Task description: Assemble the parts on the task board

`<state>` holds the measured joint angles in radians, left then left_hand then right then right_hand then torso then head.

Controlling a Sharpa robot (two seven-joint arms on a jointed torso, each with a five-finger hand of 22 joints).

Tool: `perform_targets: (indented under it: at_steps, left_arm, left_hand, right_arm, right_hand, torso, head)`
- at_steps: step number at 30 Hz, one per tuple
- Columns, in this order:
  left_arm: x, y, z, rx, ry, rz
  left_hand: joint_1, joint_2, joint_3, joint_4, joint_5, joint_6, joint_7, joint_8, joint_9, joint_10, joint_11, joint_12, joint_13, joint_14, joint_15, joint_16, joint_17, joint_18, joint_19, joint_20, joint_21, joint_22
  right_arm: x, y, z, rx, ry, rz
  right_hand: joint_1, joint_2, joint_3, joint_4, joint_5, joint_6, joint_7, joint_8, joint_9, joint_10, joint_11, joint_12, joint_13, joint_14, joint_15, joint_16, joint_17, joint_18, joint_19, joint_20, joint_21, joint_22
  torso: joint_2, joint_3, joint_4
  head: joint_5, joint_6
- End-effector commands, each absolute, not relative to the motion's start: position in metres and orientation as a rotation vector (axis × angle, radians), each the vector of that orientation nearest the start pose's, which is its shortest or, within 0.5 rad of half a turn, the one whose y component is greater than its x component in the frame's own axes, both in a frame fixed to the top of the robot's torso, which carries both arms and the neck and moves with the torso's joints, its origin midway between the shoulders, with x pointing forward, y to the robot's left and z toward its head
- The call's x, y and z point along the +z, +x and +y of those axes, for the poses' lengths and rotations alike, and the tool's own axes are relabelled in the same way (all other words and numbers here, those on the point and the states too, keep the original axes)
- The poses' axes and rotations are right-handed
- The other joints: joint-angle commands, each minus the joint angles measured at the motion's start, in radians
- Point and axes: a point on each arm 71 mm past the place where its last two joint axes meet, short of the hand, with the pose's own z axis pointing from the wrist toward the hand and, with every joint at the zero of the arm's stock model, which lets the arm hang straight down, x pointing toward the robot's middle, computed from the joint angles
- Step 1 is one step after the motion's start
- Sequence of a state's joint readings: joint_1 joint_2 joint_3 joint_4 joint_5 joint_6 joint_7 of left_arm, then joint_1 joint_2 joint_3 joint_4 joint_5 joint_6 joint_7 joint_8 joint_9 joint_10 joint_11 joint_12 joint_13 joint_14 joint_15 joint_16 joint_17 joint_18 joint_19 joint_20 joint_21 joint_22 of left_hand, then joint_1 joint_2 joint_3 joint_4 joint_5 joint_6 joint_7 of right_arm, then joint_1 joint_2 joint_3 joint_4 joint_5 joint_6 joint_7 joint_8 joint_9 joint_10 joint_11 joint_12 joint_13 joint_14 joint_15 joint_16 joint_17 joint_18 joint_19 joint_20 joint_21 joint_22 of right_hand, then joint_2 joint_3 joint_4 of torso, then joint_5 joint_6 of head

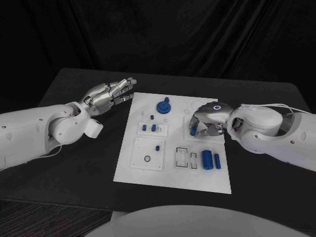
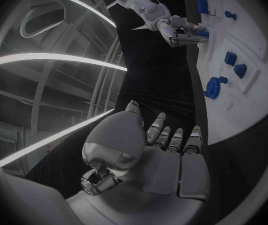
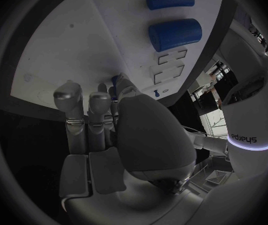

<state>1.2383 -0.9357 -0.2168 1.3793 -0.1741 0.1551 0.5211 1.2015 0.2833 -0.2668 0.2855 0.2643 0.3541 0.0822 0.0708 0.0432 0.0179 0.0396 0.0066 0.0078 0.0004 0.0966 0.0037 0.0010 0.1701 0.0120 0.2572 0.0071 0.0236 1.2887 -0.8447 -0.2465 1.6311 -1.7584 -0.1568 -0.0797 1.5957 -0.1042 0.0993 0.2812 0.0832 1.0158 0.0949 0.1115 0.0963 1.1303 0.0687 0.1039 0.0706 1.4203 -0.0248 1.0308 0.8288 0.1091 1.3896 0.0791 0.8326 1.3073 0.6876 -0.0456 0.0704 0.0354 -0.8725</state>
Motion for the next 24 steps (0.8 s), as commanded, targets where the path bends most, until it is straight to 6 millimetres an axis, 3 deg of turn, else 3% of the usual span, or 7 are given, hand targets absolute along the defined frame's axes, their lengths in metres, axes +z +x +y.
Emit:
perform_targets:
  at_steps: [1,6,15,24]
  left_arm:
    - [-0.2181,0.4773,0.2759,-1.725,-0.846,1.658]
    - [-0.2184,0.4774,0.276,-1.725,-0.846,1.66]
    - [-0.2195,0.4777,0.275,-1.726,-0.849,1.671]
    - [-0.2204,0.4776,0.2745,-1.725,-0.851,1.679]
  left_hand:
    - [0.013,0.0,0.006,-0.002,0.004,0.008,-0.001,0.003,0.001,0.001,0.006,0.005,-0.001,0.0,0.007,-0.004,-0.001,0.01,-0.002,0.006,0.002,0.001]
    - [0.014,0.001,0.006,-0.002,0.005,0.011,0.0,0.004,0.002,0.0,0.006,0.005,-0.001,0.0,0.007,-0.004,-0.001,0.01,-0.002,0.006,0.001,0.001]
    - [0.015,0.001,0.007,-0.002,0.007,0.01,0.0,0.005,0.002,0.0,0.007,0.005,-0.001,0.0,0.008,-0.004,-0.001,0.01,-0.002,0.006,0.001,0.001]
    - [0.022,0.002,0.012,-0.006,0.018,0.012,0.002,0.006,0.002,0.0,0.008,0.005,-0.001,0.0,0.008,-0.004,-0.001,0.01,-0.002,0.008,0.001,0.001]
  right_arm:
    - [-0.2181,0.4394,-0.1664,0.546,-0.696,1.754]
    - [-0.218,0.4389,-0.1652,0.553,-0.698,1.75]
    - [-0.2172,0.4383,-0.163,0.564,-0.698,1.738]
    - [-0.2178,0.4384,-0.1616,0.563,-0.702,1.743]
  right_hand:
    - [0.004,0.015,-0.003,-0.002,0.002,0.03,-0.004,0.02,0.011,0.022,-0.004,0.016,0.004,0.004,-0.01,0.009,0.005,0.004,0.005,-0.006,0.012,0.115]
    - [0.015,0.021,-0.001,-0.004,0.003,0.064,-0.011,0.044,0.028,0.058,-0.016,0.038,0.008,0.007,-0.013,0.014,0.011,0.002,0.01,-0.009,0.023,0.117]
    - [0.007,0.015,-0.008,0.002,-0.001,0.049,-0.008,0.039,0.031,0.062,-0.016,0.04,0.007,0.009,-0.007,0.016,0.013,0.0,0.012,-0.007,0.025,0.117]
    - [-0.005,0.005,-0.019,0.006,0.001,-0.053,0.001,-0.014,0.01,0.024,-0.002,0.023,-0.003,0.007,0.0,0.01,0.005,0.002,0.011,0.0,0.016,0.115]
  torso:
    - [0.0,-0.0005,0.0004]
    - [0.0,-0.0001,0.0]
    - [0.0,0.0,0.0005]
    - [0.0,0.0002,0.0]
  head:
    - [0.0,0.0]
    - [0.0,0.0]
    - [-0.002,0.0]
    - [0.0,0.0]
